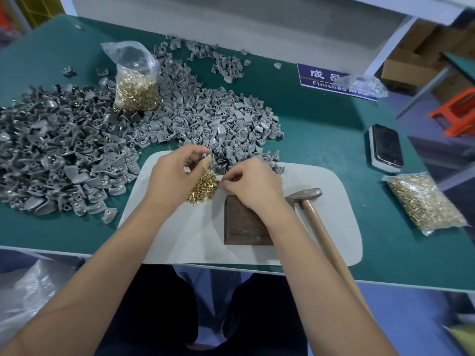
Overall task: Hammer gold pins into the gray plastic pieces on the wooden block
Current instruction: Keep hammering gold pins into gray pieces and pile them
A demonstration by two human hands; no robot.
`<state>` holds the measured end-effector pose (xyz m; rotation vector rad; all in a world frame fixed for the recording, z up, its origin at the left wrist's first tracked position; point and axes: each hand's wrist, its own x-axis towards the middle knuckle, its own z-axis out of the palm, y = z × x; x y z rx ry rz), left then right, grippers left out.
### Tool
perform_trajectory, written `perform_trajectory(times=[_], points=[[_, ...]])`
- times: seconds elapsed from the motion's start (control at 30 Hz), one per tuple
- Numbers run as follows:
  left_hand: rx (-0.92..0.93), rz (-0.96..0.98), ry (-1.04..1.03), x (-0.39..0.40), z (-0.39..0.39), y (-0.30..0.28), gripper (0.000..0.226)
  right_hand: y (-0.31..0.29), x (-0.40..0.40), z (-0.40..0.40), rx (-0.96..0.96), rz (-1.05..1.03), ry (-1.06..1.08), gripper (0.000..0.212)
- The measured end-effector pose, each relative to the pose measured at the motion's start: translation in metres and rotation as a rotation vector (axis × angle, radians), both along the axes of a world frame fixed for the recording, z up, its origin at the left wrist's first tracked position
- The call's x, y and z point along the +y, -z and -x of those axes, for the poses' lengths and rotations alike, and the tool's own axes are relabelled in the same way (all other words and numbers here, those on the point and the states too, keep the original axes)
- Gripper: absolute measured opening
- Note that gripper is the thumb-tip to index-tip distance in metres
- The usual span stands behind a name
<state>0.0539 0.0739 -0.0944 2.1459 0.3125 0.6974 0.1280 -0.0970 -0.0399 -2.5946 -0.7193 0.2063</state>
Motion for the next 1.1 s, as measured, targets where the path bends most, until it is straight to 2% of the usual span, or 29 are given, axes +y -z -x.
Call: perform_trajectory(times=[0.23,0.33,0.43,0.5,0.7,0.83,1.1], points=[[-0.007,0.030,0.009,0.001,0.000,-0.002,0.021,0.003,-0.002,0.005,-0.050,-0.122,0.003,0.009],[-0.013,0.049,0.023,-0.001,0.001,-0.004,0.020,0.004,-0.004,0.005,0.020,-0.329,0.001,0.005],[0.000,0.065,0.081,-0.005,0.004,-0.007,0.020,0.004,-0.008,0.003,0.096,-0.539,0.001,0.014],[0.026,0.037,0.118,-0.008,0.006,-0.010,0.020,0.004,-0.010,0.002,0.119,-0.597,-0.005,0.019],[-0.079,-0.136,0.102,-0.015,0.012,-0.016,0.018,0.005,-0.008,0.003,0.077,-0.656,0.011,0.014],[-0.140,-0.178,0.086,-0.018,0.011,-0.015,0.018,-0.001,-0.007,0.010,-0.135,-0.584,-0.063,0.008],[-0.162,-0.039,0.053,-0.027,0.020,-0.011,0.018,-0.002,-0.005,0.013,-0.265,-0.452,-0.144,0.006]])
